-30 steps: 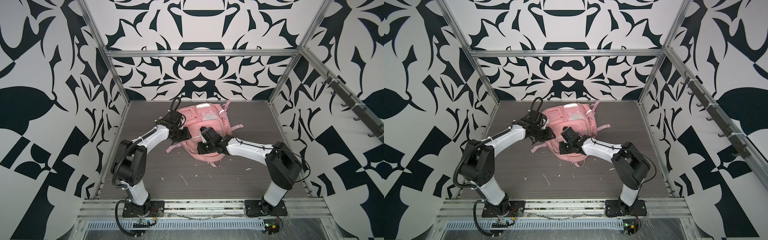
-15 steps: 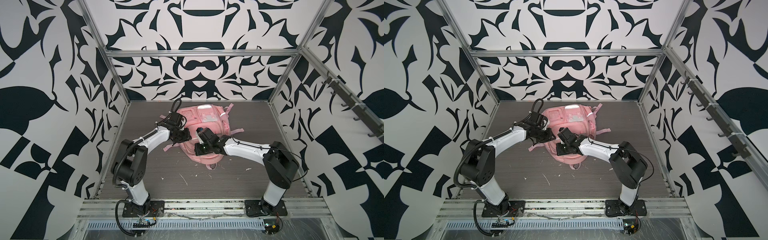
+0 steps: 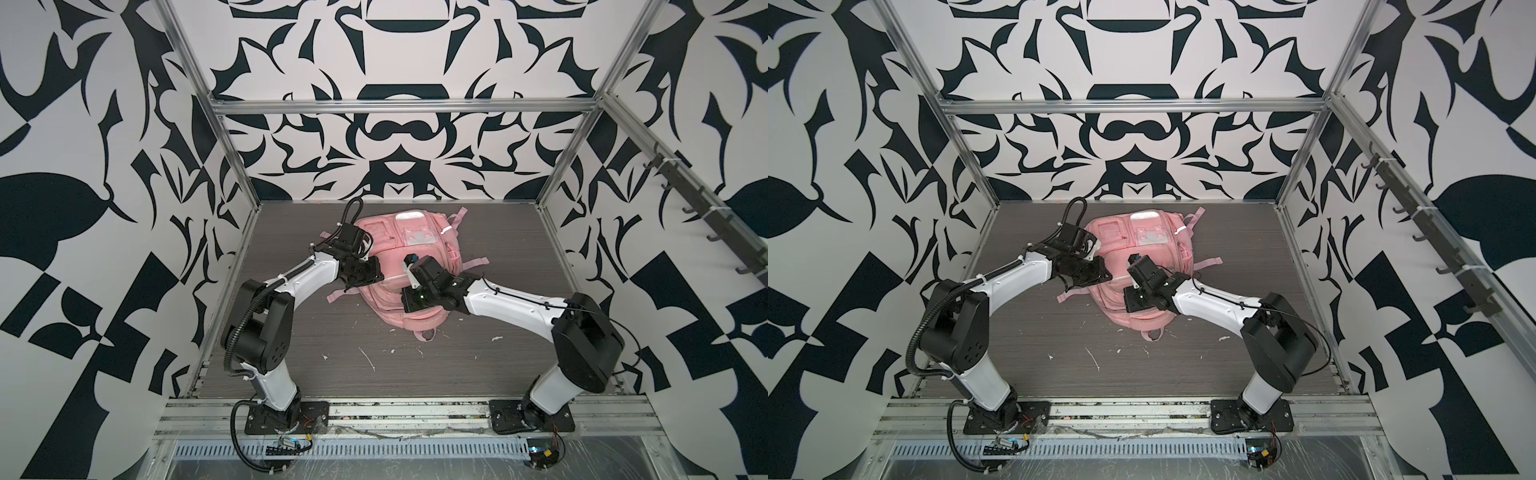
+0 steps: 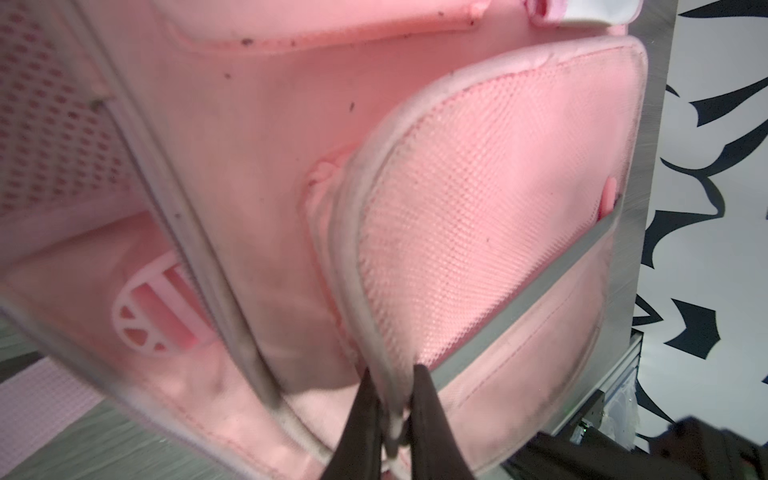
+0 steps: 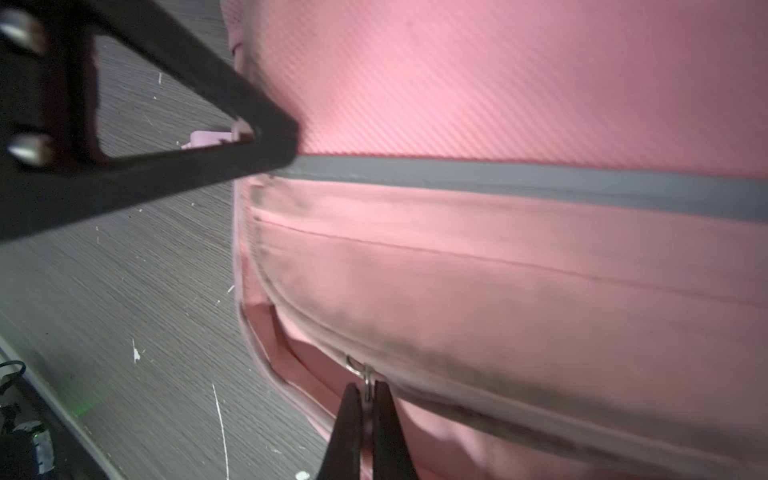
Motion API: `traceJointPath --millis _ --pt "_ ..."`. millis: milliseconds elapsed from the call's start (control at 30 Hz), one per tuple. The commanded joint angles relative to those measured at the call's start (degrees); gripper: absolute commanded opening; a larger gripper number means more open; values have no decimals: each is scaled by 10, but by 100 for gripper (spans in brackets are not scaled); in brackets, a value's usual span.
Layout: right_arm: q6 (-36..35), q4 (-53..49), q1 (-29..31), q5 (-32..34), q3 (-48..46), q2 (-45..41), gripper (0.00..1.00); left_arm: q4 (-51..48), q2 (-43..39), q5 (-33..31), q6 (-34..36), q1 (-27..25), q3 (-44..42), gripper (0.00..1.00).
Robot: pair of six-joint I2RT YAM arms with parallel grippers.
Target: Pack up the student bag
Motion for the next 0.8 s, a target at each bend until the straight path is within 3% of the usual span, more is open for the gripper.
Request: traceJointPath --millis 0,267,767 --pt "-16 -53 -51 13 -29 -45 0 -21 -21 -32 26 24 -5 4" --pt "-29 -60 -87 14 -45 -66 0 -23 -24 -31 30 39 -6 4" --pt "12 -18 -48 -23 -45 -48 0 -39 60 -16 25 56 119 10"
